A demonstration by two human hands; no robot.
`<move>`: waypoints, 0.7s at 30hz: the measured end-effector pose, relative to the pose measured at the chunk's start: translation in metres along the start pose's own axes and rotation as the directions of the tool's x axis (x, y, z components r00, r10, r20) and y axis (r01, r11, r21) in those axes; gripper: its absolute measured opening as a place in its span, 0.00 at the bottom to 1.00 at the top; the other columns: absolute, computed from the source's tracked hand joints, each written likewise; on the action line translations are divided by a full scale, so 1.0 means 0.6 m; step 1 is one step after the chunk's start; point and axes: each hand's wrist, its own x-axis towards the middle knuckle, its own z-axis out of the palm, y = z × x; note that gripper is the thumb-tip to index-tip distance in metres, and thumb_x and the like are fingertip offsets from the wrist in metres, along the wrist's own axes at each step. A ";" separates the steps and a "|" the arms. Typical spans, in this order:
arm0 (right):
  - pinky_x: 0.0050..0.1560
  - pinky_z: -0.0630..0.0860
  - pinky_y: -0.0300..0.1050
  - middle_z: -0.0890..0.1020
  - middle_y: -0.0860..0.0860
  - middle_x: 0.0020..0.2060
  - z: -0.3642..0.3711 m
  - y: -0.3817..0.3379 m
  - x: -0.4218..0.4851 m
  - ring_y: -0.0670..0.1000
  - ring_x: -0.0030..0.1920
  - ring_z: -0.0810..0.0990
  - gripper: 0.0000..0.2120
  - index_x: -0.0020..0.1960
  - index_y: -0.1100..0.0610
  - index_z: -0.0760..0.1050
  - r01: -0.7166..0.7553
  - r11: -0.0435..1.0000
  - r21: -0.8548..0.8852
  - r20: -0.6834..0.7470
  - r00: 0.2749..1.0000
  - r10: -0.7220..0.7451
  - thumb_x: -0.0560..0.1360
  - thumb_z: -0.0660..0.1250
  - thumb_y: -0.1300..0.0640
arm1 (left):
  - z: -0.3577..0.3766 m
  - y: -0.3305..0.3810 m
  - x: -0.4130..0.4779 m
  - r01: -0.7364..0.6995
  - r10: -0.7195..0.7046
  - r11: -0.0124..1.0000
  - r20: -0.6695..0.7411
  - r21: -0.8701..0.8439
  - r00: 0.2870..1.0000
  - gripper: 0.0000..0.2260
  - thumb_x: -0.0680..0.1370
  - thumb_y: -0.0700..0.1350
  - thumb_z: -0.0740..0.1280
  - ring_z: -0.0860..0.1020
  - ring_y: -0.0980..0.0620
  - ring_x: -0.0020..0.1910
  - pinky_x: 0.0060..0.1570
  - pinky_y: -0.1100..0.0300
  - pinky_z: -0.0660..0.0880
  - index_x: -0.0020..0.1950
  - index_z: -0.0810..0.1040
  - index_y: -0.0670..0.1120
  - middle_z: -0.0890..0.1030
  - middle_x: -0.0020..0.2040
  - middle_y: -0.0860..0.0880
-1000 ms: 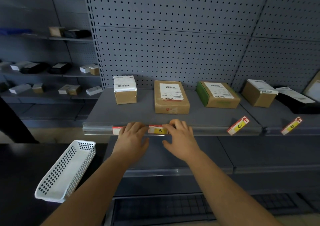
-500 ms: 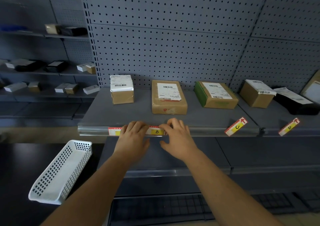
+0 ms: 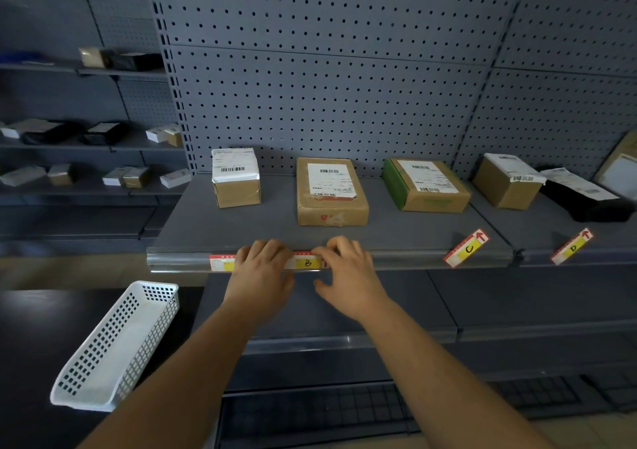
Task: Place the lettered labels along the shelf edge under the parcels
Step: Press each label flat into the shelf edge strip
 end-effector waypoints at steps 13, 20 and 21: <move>0.62 0.66 0.48 0.68 0.47 0.56 0.003 0.007 -0.006 0.51 0.58 0.67 0.24 0.66 0.50 0.72 0.020 1.000 0.001 -0.041 0.999 -0.020 0.71 0.70 0.49 | 0.005 0.004 -0.006 -0.107 0.111 0.991 -0.044 0.078 0.993 0.17 0.71 0.48 0.70 0.70 0.48 0.57 0.58 0.49 0.67 0.59 0.77 0.48 0.77 0.56 0.51; 0.62 0.67 0.49 0.69 0.47 0.57 0.004 0.013 -0.008 0.51 0.58 0.68 0.26 0.69 0.49 0.71 0.028 0.999 -0.028 -0.043 0.999 -0.029 0.71 0.70 0.49 | 0.008 0.007 -0.003 -0.072 0.076 0.989 -0.030 0.131 0.997 0.18 0.69 0.48 0.71 0.68 0.48 0.57 0.57 0.47 0.66 0.58 0.78 0.48 0.76 0.55 0.51; 0.62 0.67 0.50 0.69 0.48 0.57 0.004 0.013 -0.008 0.51 0.59 0.68 0.26 0.69 0.49 0.70 0.029 0.999 -0.026 -0.040 0.999 -0.030 0.71 0.70 0.49 | 0.008 0.007 -0.003 -0.068 0.073 0.989 -0.034 0.129 0.997 0.18 0.69 0.48 0.71 0.68 0.48 0.57 0.57 0.47 0.66 0.58 0.78 0.48 0.77 0.55 0.51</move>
